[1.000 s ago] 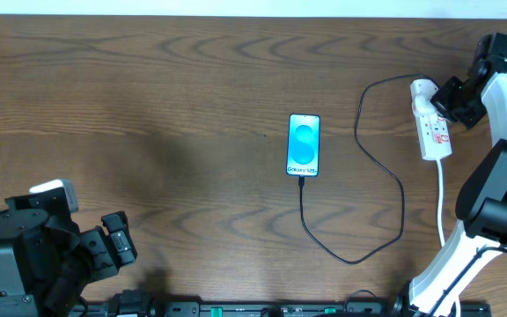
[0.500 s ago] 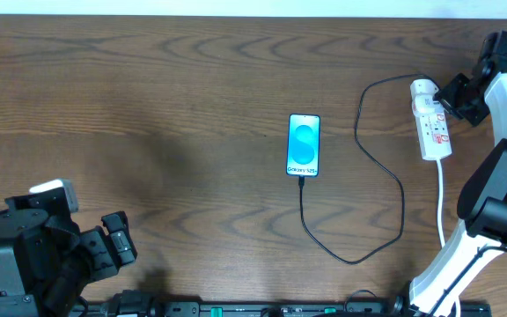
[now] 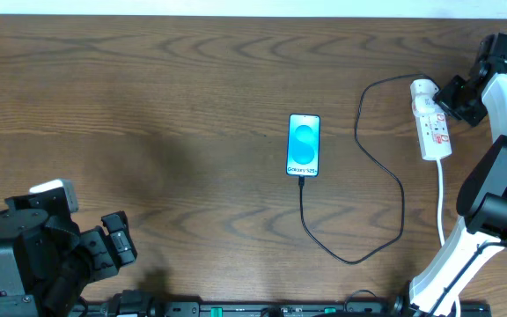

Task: Plug charger to phone and switch on socket
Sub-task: 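Move the right gripper over the power strip's orange switch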

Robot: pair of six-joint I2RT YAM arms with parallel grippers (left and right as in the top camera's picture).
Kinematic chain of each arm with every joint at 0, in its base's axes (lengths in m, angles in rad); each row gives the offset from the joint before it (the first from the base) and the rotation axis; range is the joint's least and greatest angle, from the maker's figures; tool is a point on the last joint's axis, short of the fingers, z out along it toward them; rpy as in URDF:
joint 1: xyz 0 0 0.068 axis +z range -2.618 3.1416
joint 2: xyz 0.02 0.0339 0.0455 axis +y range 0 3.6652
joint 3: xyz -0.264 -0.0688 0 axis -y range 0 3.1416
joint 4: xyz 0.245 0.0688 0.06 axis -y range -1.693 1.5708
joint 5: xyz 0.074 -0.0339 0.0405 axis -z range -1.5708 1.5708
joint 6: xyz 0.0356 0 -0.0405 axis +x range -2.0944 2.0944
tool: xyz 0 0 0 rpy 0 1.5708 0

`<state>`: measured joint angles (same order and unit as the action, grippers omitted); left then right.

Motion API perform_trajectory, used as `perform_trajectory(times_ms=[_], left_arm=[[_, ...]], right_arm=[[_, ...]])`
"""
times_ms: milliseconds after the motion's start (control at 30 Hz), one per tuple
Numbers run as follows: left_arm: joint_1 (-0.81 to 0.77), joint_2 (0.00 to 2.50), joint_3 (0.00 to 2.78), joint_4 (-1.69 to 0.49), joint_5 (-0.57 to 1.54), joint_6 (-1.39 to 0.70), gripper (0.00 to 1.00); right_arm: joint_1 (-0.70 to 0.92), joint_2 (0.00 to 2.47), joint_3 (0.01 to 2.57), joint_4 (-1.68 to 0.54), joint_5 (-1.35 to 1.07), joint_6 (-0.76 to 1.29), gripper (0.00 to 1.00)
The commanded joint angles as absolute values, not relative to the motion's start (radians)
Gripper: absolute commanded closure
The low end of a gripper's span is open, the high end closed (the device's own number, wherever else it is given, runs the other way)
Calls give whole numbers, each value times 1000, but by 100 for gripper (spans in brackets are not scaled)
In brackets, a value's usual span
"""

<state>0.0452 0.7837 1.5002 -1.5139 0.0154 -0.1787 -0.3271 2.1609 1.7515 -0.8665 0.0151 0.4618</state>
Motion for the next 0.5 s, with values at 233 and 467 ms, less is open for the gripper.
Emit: perform_trajectory(times_ms=[233,467], left_arm=[[49,780,1503,-1515,-1,-169,5],[49,780,1503,-1515,-1,-169,5]], right_arm=[[-321,2227,1769,-849,17,384,99],[-321,2227,1769,-838,16,383,99]])
